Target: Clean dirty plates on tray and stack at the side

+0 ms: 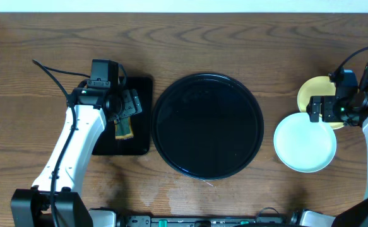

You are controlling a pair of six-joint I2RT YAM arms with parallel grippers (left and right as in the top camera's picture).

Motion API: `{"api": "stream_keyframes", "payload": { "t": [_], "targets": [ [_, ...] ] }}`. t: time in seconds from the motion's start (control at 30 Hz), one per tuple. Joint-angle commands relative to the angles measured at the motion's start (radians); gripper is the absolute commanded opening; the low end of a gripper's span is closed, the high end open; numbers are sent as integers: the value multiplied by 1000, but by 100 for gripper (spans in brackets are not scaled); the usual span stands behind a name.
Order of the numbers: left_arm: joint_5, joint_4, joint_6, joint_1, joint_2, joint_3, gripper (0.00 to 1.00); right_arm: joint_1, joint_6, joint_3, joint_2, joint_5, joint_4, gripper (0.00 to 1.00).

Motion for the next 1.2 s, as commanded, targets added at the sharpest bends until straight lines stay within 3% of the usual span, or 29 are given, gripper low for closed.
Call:
{"api": "stream_keyframes", "payload": {
  "t": [0.0,0.17,0.27,0.47,0.63,0.8,0.93,1.17],
  "targets": [
    [2,-3,2,3,2,17,87,0,-26,-1,-3,-28,12,99],
    [2,-2,2,3,2,17,88,-1,-30,-1,2,-15,29,95],
    [2,-3,2,3,2,17,87,-2,-92,-1,8,-17,45,99],
    [2,-3,2,3,2,17,87,-4,-345,-2,55,-75,77,99],
    [2,-3,2,3,2,17,87,-3,-291,-1,104,-349,67,99],
    [2,-3,2,3,2,17,87,-3,-249,-1,111,-452,24,99],
    [2,-3,2,3,2,17,87,14,-52,48,111,-209,-23,99],
    [2,-3,2,3,2,17,87,111,63,299,193,131,-249,99]
  ]
}}
